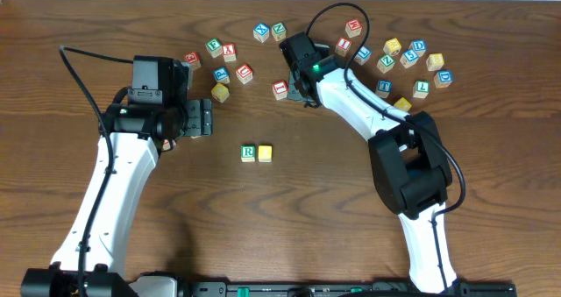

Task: Spell out ROBOT
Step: 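Lift the green B block and carry it toward the O block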

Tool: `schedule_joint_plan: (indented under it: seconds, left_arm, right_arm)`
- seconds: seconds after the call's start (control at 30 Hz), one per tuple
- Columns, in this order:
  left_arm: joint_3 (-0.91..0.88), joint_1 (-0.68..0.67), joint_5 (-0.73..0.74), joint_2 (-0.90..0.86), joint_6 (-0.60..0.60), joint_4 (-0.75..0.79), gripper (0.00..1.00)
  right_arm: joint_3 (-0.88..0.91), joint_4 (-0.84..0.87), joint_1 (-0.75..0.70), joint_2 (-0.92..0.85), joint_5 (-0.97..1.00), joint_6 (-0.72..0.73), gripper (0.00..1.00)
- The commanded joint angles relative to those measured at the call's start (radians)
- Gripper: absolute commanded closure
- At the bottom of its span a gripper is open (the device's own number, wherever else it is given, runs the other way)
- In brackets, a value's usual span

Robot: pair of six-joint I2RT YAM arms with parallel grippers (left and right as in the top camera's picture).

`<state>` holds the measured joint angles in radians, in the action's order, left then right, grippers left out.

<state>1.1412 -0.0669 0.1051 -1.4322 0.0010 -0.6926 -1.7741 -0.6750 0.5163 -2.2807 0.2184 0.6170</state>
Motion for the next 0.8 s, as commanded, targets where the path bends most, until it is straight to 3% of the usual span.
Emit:
schedule_joint_plan:
  seconds: [0.0,0.77]
  left_arm:
    - [0.005,0.005,-0.012,0.011,0.01,-0.003,0.14]
    - [0.005,0.005,-0.012,0.011,0.01,-0.003,0.14]
  right_arm:
    - [-0.018,0.001,0.0,-0.002,0.015,-0.005,0.77]
    - [-0.019,-0.103,0.002,0.243,0.045,-0.05,0.77]
